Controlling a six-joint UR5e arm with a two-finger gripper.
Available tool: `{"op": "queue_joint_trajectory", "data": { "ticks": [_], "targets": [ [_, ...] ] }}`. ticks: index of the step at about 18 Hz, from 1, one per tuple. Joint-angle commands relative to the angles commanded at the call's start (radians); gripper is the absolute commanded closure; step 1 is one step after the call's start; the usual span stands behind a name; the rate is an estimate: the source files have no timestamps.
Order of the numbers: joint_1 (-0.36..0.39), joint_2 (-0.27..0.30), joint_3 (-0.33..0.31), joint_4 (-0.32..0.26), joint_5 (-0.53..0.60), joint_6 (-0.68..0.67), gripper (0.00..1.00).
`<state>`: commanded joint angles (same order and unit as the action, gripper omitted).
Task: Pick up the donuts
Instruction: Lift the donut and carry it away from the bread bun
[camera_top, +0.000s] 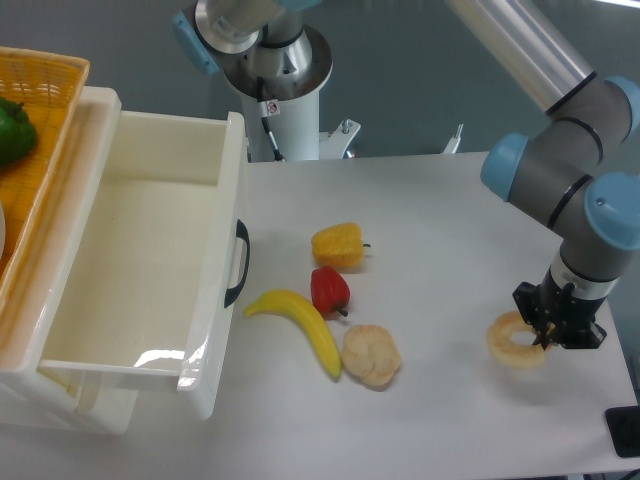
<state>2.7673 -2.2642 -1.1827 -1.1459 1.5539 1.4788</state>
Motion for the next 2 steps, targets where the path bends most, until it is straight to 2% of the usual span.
{"op": "queue_joint_trajectory", "data": {
  "ticks": [2],
  "targets": [
    [0.000,0.000,0.000,0.000,-0.002,0.000,1.00]
  ]
}}
